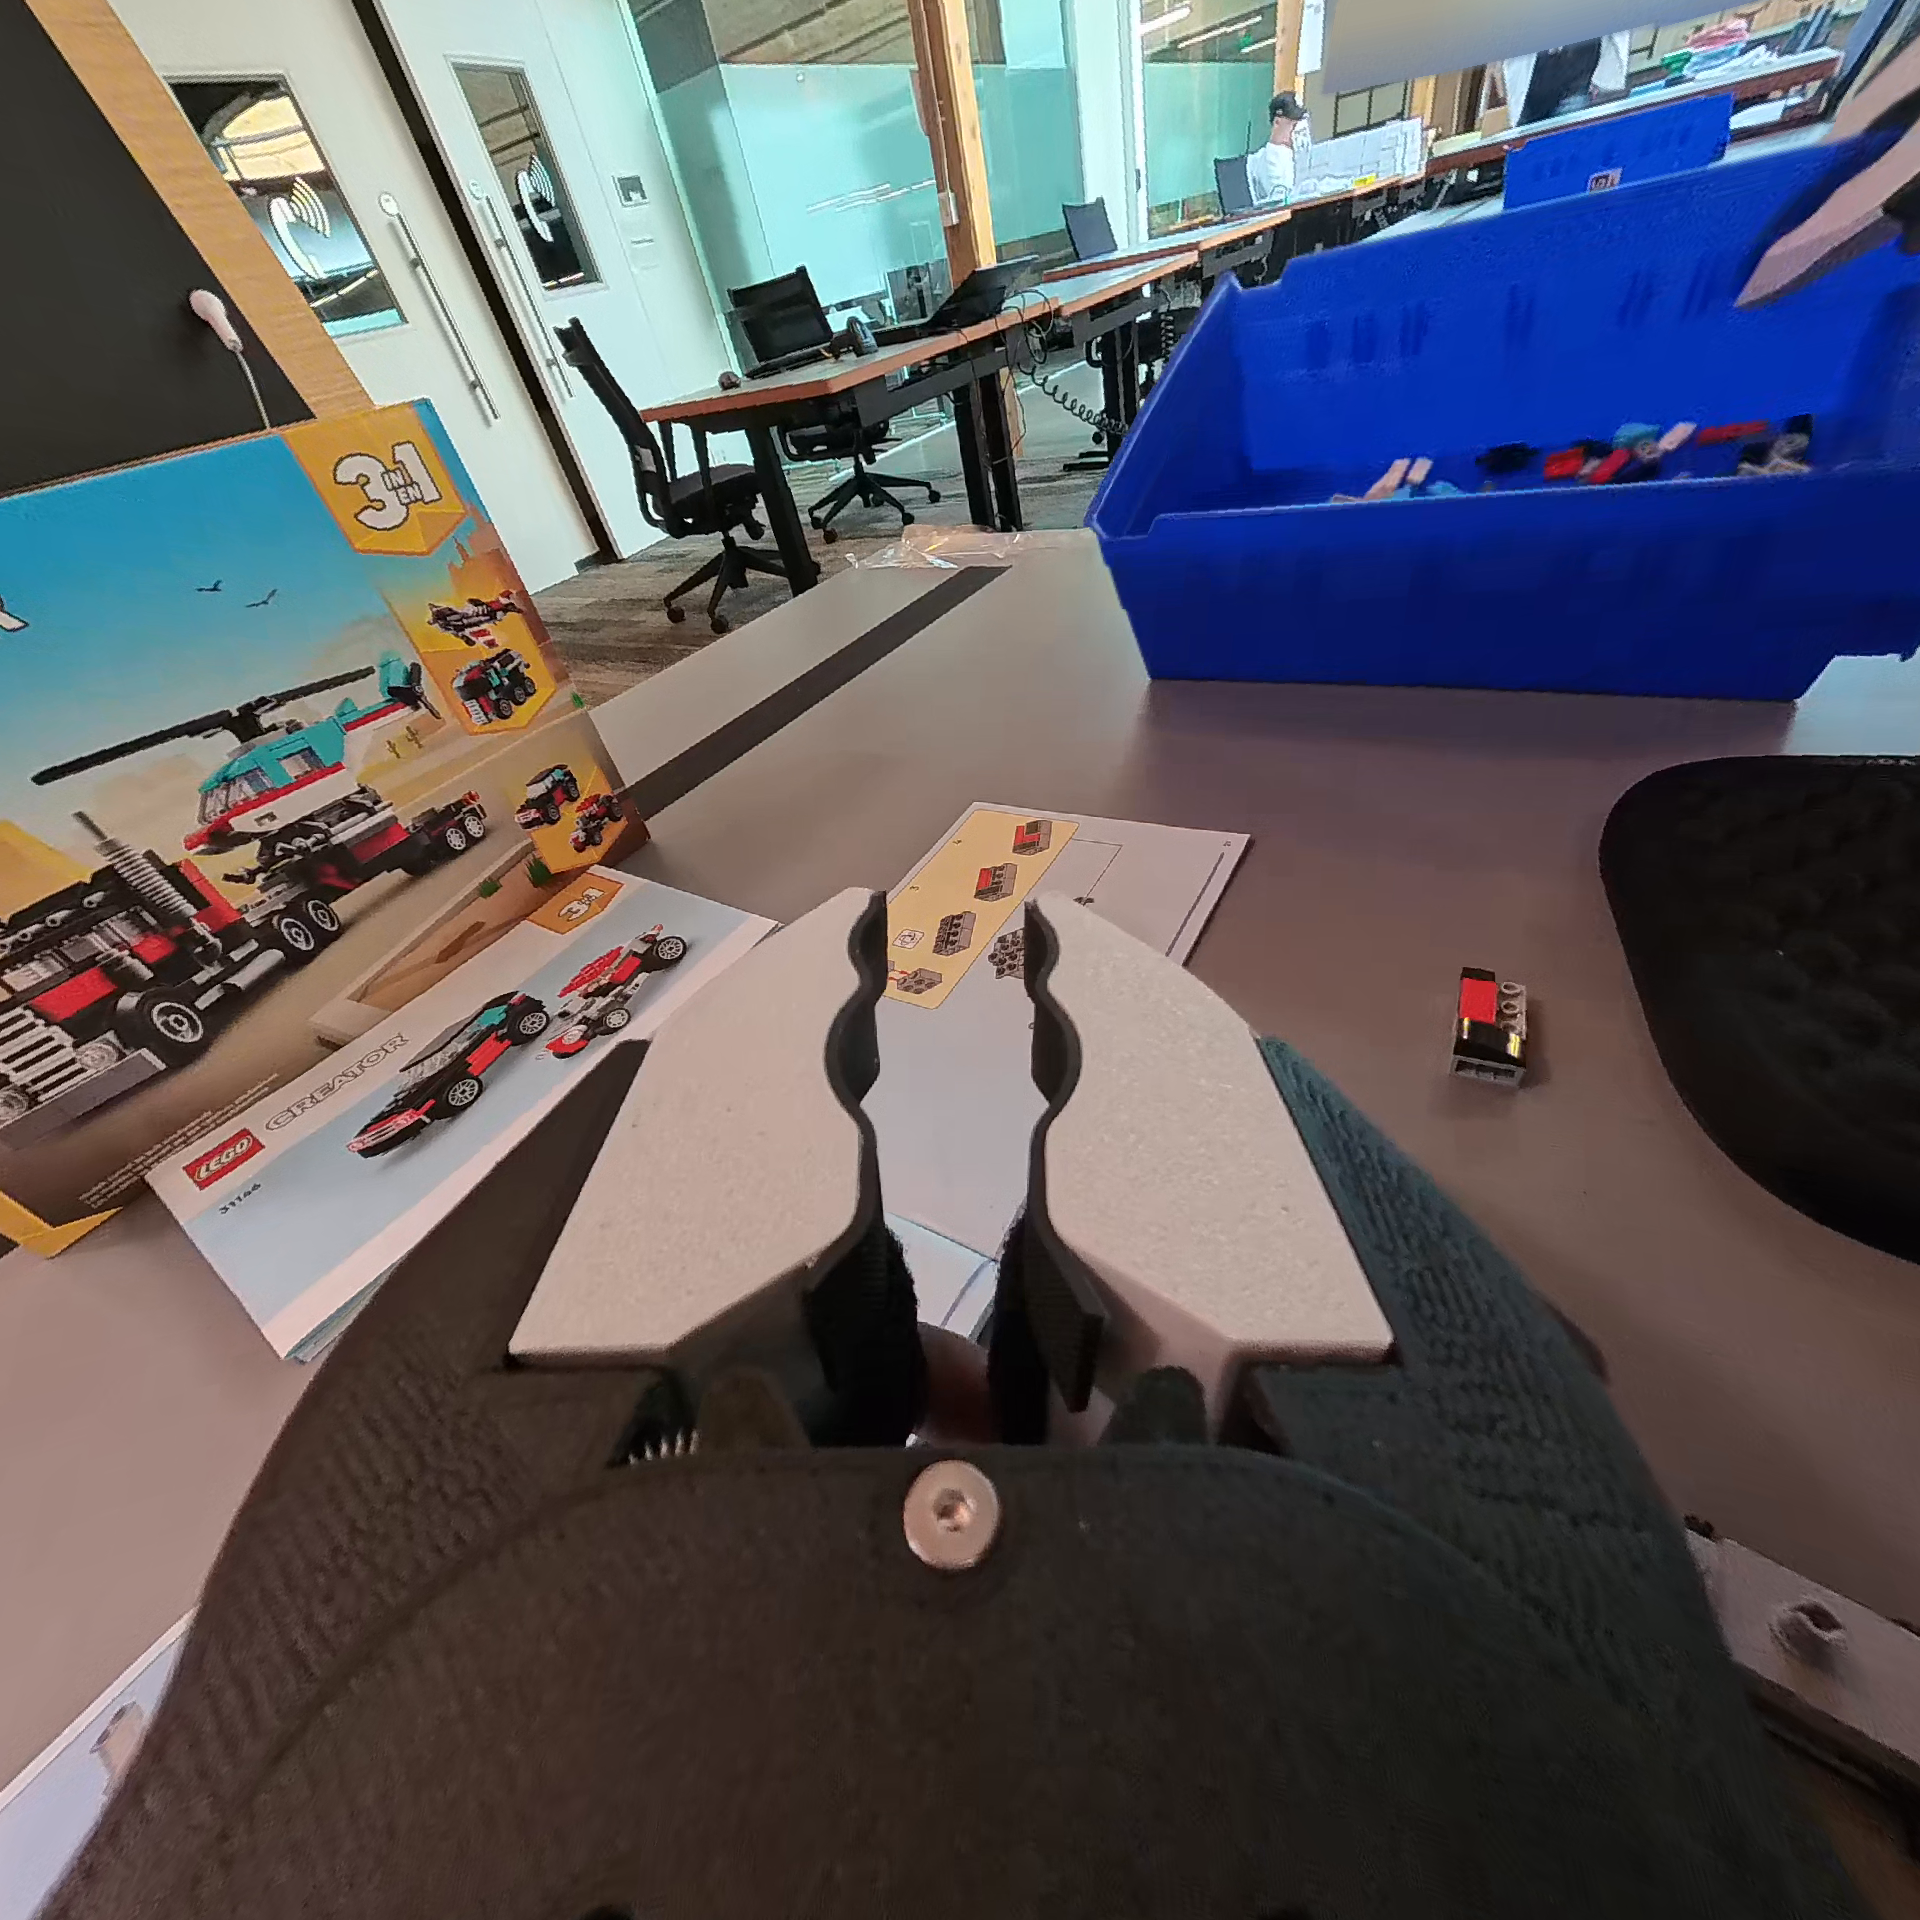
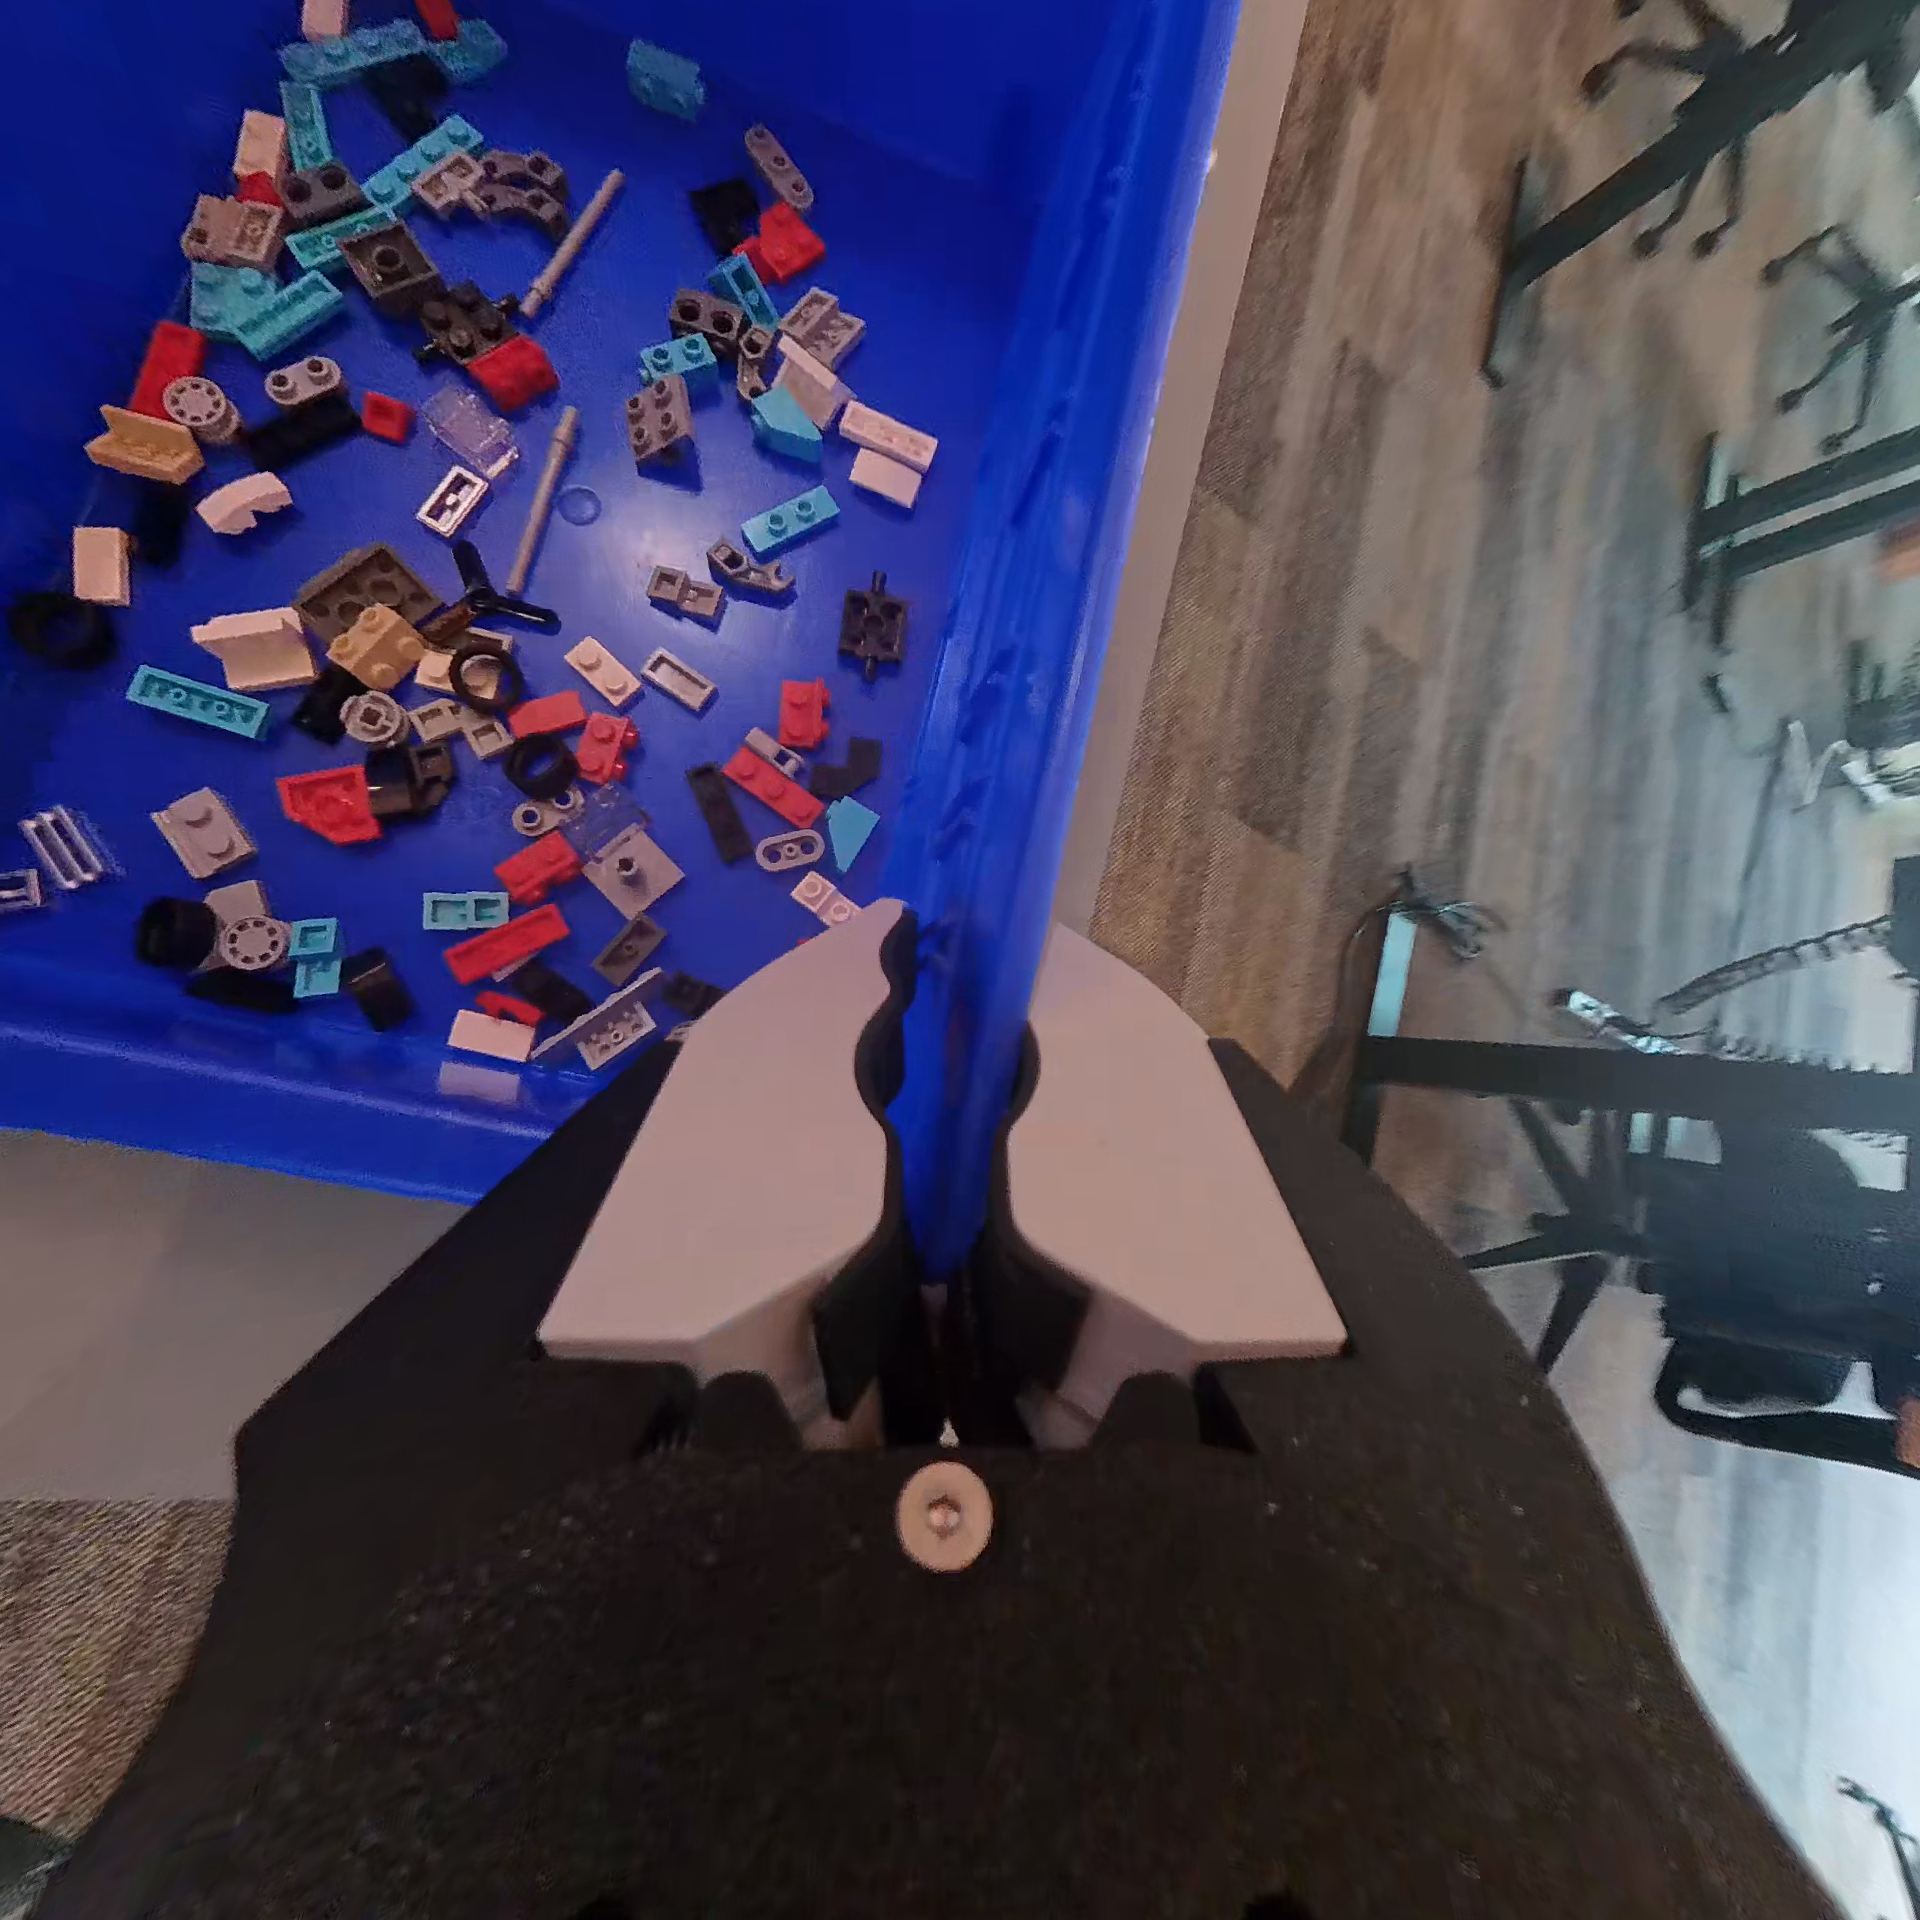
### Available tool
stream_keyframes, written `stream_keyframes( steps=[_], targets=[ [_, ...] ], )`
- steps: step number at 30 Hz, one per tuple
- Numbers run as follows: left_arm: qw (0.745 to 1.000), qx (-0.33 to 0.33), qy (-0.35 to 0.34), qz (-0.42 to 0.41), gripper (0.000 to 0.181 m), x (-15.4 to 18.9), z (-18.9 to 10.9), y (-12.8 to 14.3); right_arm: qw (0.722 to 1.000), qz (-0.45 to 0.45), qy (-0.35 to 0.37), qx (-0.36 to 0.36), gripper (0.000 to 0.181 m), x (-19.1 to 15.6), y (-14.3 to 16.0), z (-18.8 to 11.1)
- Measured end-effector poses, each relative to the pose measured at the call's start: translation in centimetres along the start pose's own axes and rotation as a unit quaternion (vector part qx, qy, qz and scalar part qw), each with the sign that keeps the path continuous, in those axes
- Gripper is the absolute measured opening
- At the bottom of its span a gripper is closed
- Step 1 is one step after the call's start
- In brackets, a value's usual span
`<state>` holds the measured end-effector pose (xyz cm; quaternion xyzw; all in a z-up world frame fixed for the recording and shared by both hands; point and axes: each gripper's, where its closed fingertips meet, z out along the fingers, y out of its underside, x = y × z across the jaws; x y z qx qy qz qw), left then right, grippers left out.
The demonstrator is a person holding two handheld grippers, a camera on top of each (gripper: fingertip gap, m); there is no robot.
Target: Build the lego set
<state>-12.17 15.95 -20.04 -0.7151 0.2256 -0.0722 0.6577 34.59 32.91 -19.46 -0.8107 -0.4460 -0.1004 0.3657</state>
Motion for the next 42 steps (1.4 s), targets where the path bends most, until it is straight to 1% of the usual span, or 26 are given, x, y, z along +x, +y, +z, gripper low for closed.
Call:
stream_keyframes(
  steps=[3,17,19,21,23,24,25,27,29,31,33,34,35,37,38,39,40,42],
  targets=[
    [1.000,0.001,-0.002,0.001,0.025,0.0,-0.2,0.0,1.000,-0.019,0.010,0.007,0.011,0.0,-0.7,-0.3],
    [1.000,-0.003,-0.005,-0.012,0.025,-0.3,-0.7,0.7,0.999,-0.039,0.016,0.023,0.013,-0.1,-0.9,0.0],
    [1.000,-0.012,-0.006,-0.022,0.025,-0.3,-0.5,1.0,0.999,-0.033,0.008,0.024,0.013,-0.3,-1.0,0.1],
    [0.998,-0.037,-0.001,-0.043,0.024,-0.4,0.0,1.2,0.999,-0.022,-0.011,0.021,0.013,-0.6,-0.6,0.9],
    [0.995,-0.066,0.027,-0.071,0.024,0.2,1.2,0.7,0.999,-0.002,-0.035,0.027,0.013,-0.9,-0.1,2.0],
    [0.992,-0.078,0.053,-0.084,0.024,0.9,2.1,0.0,0.998,0.008,-0.048,0.031,0.013,-1.1,0.1,2.5],
    [0.987,-0.090,0.092,-0.093,0.024,2.1,3.2,-0.9,0.998,0.017,-0.059,0.033,0.014,-1.2,0.4,3.1],
    [0.974,-0.107,0.173,-0.104,0.021,5.1,5.4,-3.8,0.996,0.035,-0.076,0.035,0.014,-1.5,0.9,4.0],
    [0.950,-0.110,0.272,-0.104,0.021,9.6,7.4,-7.8,0.994,0.054,-0.087,0.037,0.015,-1.7,1.4,4.7],
    [0.919,-0.121,0.365,-0.084,0.021,14.7,8.6,-11.8,0.992,0.074,-0.089,0.039,0.017,-1.9,1.8,5.3],
    [0.880,-0.136,0.452,-0.057,0.021,20.0,9.1,-16.0,0.991,0.094,-0.085,0.052,0.017,-1.8,1.7,5.3],
    [0.857,-0.144,0.494,-0.044,0.021,22.7,8.9,-18.2,0.990,0.101,-0.081,0.050,0.022,-1.7,1.8,5.3],
    [0.827,-0.153,0.540,-0.027,0.021,25.5,8.3,-20.4,0.990,0.112,-0.075,0.045,0.034,-1.7,1.8,5.2],
    [0.762,-0.171,0.625,0.005,0.021,30.5,6.0,-24.7,0.986,0.145,-0.071,0.033,0.063,-1.8,1.8,4.8],
    [0.731,-0.177,0.659,0.024,0.021,32.7,4.4,-26.6,0.984,0.164,-0.069,0.029,0.074,-1.9,1.7,4.5],
    [0.700,-0.179,0.690,0.052,0.022,34.6,2.4,-27.8,0.981,0.180,-0.064,0.029,0.082,-2.0,1.6,4.1],
    [0.674,-0.177,0.712,0.084,0.023,36.1,0.4,-28.5,0.979,0.192,-0.057,0.031,0.088,-2.0,1.5,3.5],
    [0.639,-0.165,0.737,0.149,0.025,38.0,-3.6,-28.4,0.976,0.210,-0.036,0.040,0.093,-2.1,1.6,2.1]
  ],
)
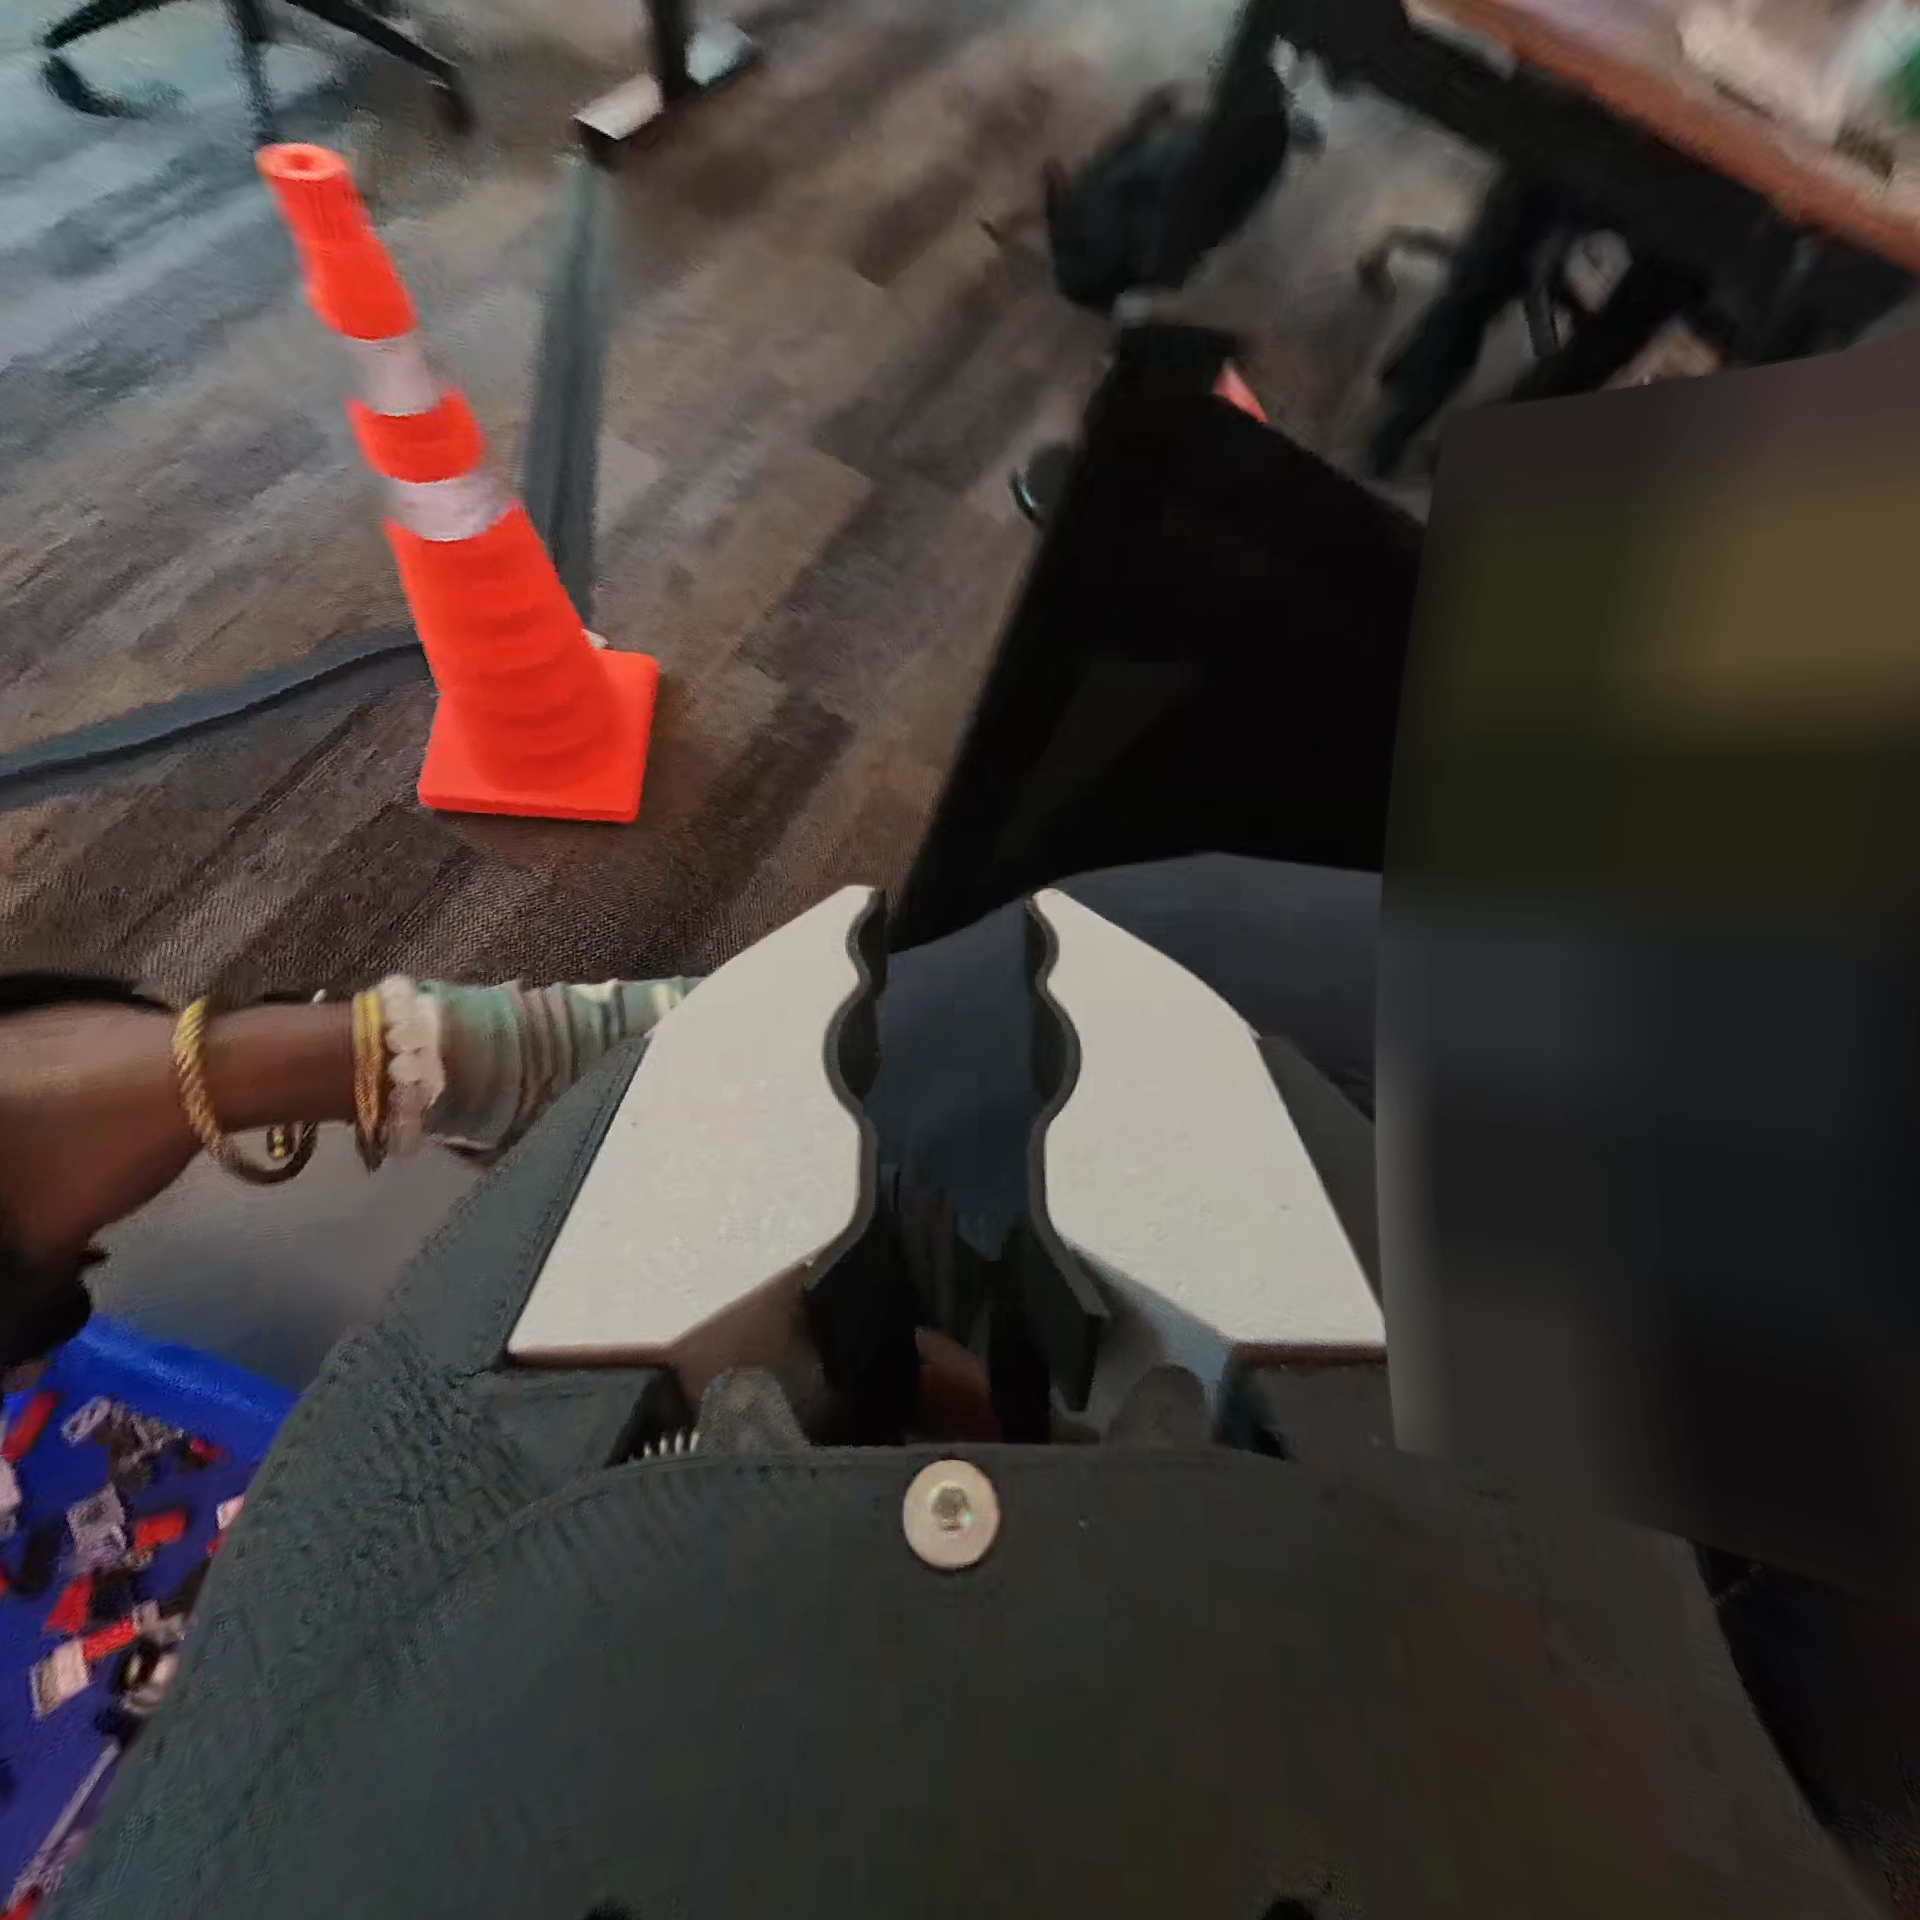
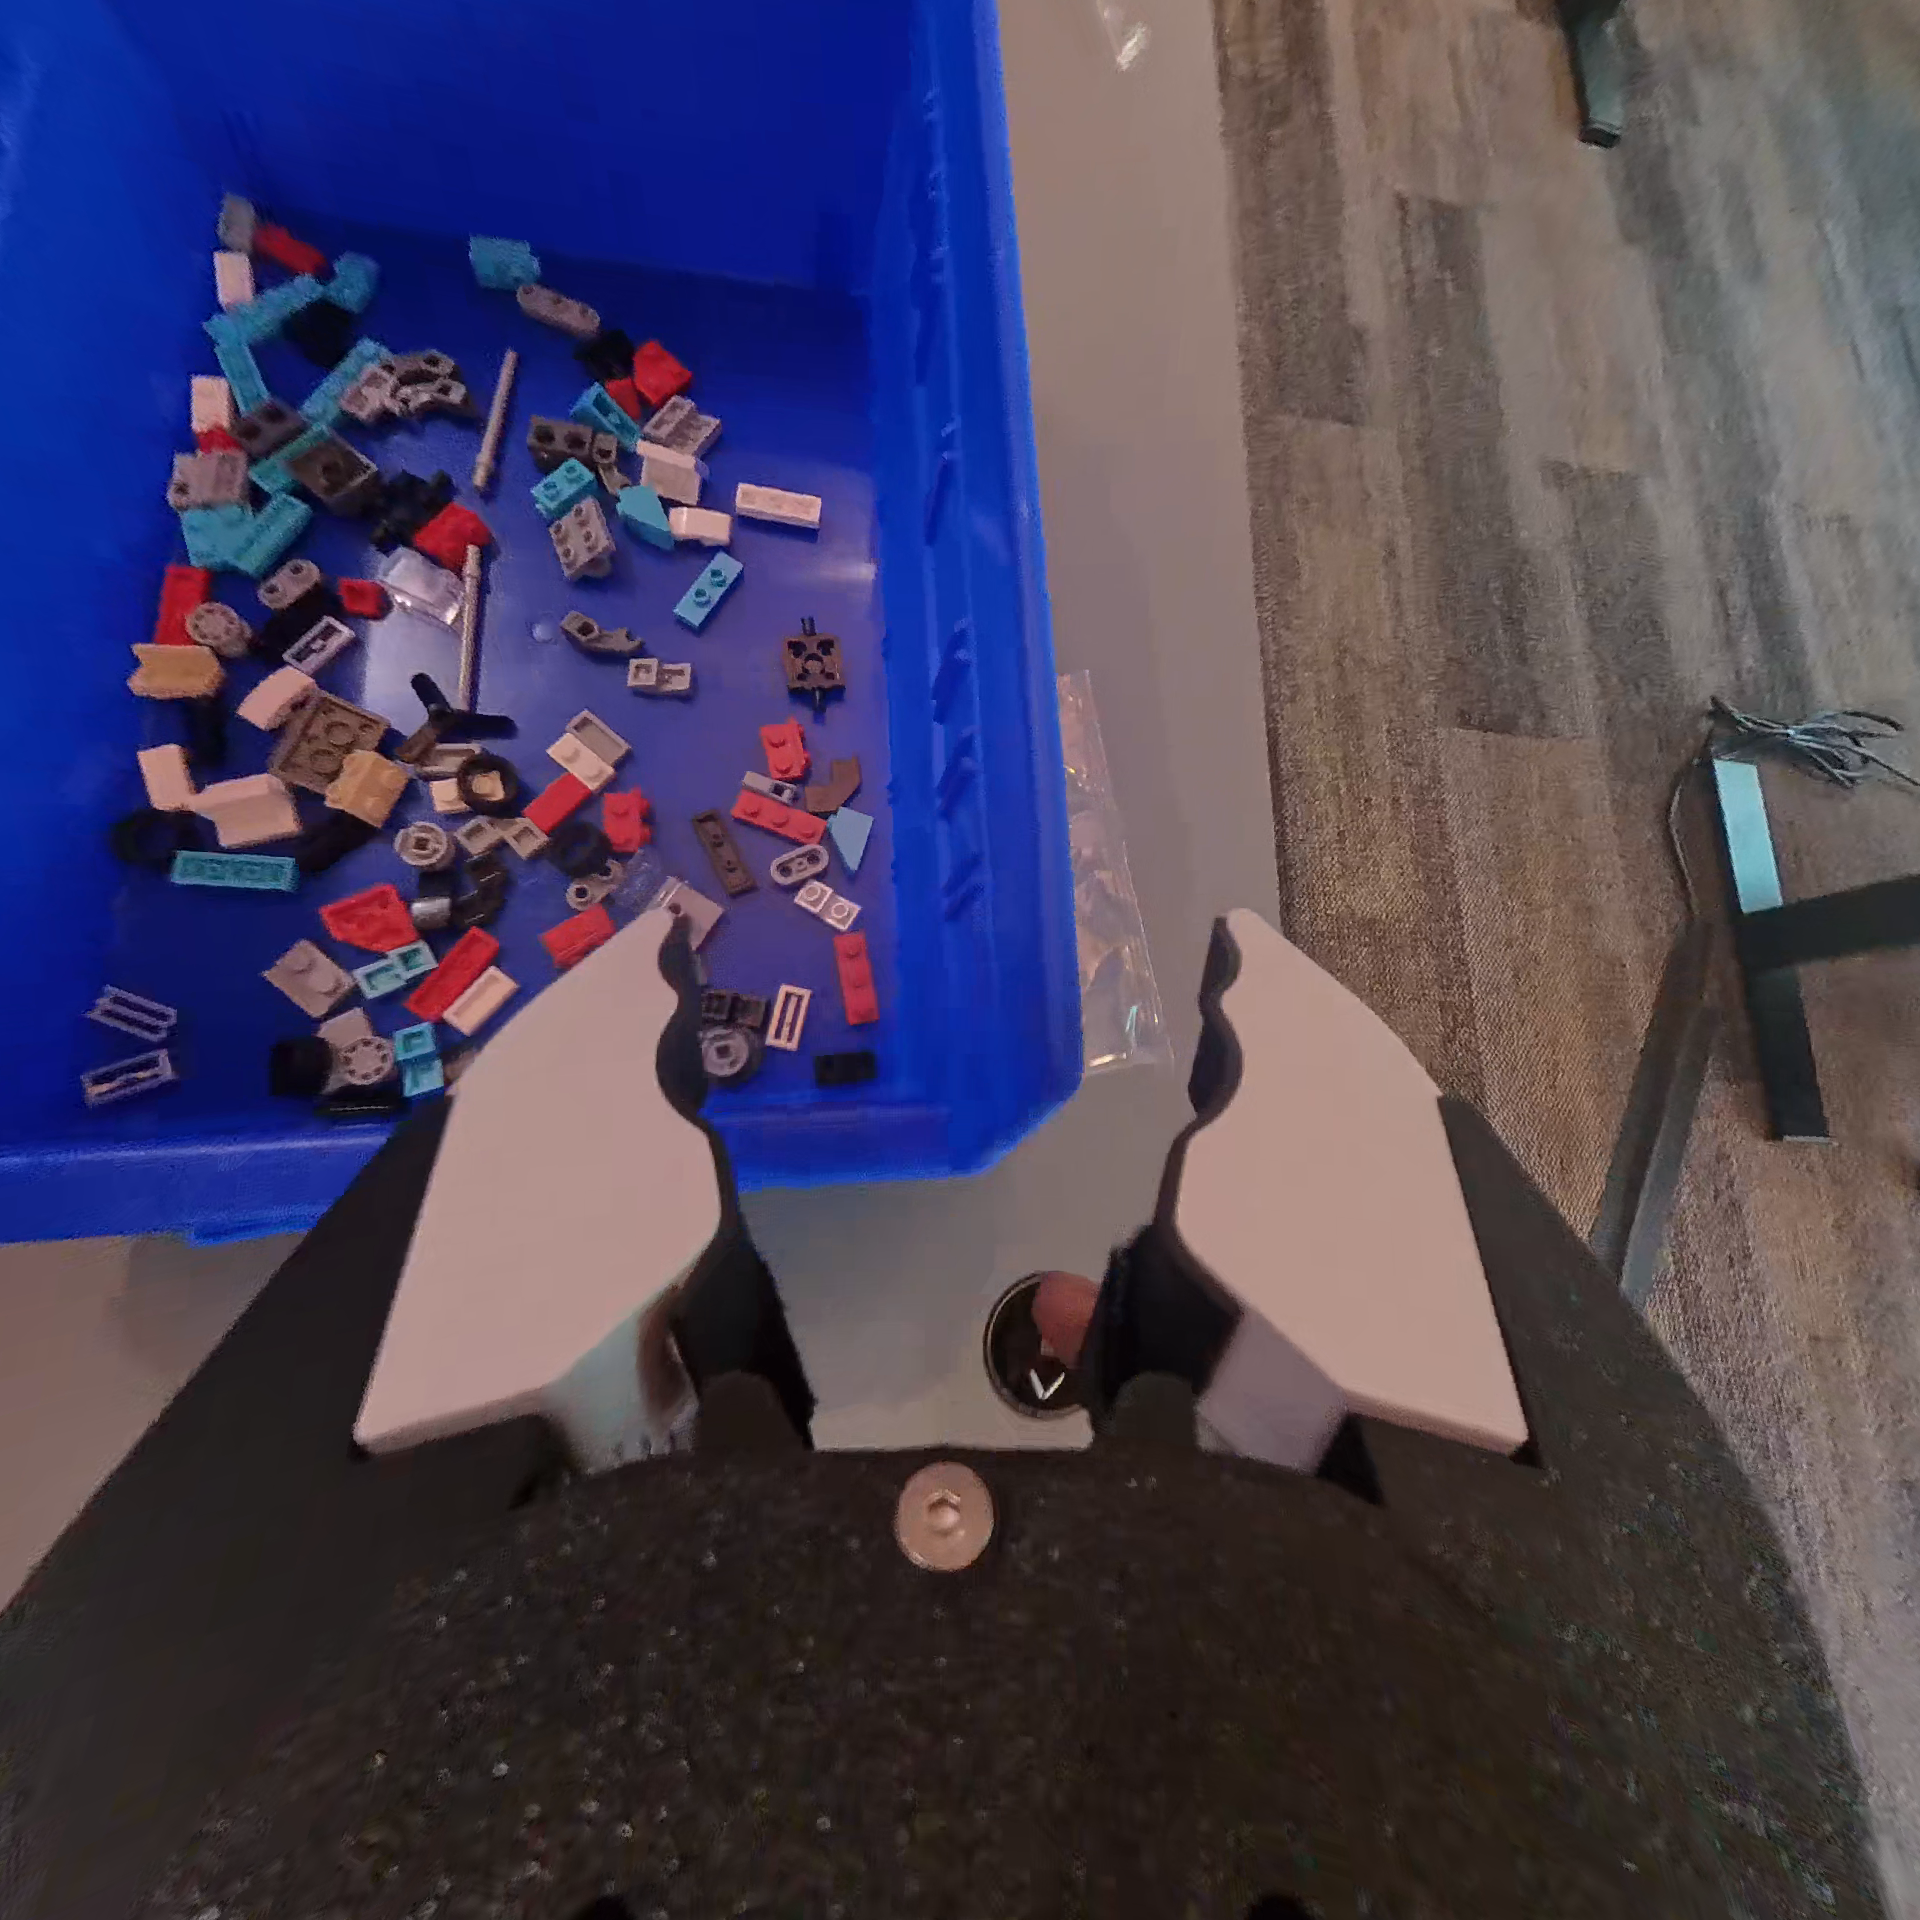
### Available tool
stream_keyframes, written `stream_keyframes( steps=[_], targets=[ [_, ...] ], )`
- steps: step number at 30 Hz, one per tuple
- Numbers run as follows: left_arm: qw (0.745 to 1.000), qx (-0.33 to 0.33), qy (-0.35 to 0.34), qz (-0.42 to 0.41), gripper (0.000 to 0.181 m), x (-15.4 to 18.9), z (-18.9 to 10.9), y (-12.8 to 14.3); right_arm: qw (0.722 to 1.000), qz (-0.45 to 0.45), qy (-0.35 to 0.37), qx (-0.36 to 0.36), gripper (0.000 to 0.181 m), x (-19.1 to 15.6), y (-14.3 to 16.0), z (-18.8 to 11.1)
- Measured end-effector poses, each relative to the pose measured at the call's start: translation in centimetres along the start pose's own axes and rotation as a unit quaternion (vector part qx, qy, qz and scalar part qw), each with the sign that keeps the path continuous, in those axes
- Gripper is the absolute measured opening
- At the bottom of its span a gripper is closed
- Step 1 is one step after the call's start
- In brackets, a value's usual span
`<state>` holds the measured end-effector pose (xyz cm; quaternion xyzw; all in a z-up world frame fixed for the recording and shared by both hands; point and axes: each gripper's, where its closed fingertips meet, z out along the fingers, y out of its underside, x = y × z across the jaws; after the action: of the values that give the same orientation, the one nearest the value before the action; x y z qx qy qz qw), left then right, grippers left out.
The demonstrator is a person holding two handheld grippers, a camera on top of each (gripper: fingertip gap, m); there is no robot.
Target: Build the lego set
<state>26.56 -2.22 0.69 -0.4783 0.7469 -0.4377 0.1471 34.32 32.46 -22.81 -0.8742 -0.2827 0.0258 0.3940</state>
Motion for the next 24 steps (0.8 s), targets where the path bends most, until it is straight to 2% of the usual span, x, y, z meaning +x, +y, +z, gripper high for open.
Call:
stream_keyframes(
  steps=[2,4,8,13,16,18,20,22,24],
  targets=[
    [0.998,-0.016,0.019,0.054,0.025,3.5,0.9,0.1,1.000,0.021,0.013,0.018,0.093,-0.1,0.1,-1.3],
    [0.996,0.005,-0.006,0.085,0.025,4.3,0.6,-0.4,0.999,0.038,0.010,0.025,0.093,-0.6,0.6,-2.3],
    [0.996,0.052,-0.046,0.046,0.025,4.7,-1.4,-1.2,0.998,0.053,0.021,0.021,0.098,-1.1,1.3,-3.9],
    [0.983,0.082,-0.163,-0.024,0.026,4.2,-6.0,1.2,0.998,0.044,-0.002,0.045,0.100,-2.8,-0.8,-4.7],
    [0.958,0.092,-0.266,-0.048,0.035,3.4,-9.7,5.4,0.998,0.027,-0.018,0.055,0.102,-4.3,-3.2,-4.3],
    [0.936,0.100,-0.318,-0.116,0.035,1.8,-11.8,10.1,0.997,0.009,-0.028,0.068,0.101,-5.6,-5.2,-3.9],
    [0.907,0.083,-0.377,-0.168,0.036,1.1,-13.7,15.9,0.995,-0.015,-0.031,0.096,0.099,-7.4,-7.7,-3.9],
    [0.861,0.068,-0.470,-0.181,0.035,1.3,-16.7,21.1,0.989,-0.043,-0.040,0.139,0.096,-9.7,-10.3,-4.3],
    [0.799,0.069,-0.564,-0.197,0.035,2.4,-20.7,25.4,0.981,-0.067,-0.062,0.170,0.095,-12.6,-12.5,-4.7]
  ],
)
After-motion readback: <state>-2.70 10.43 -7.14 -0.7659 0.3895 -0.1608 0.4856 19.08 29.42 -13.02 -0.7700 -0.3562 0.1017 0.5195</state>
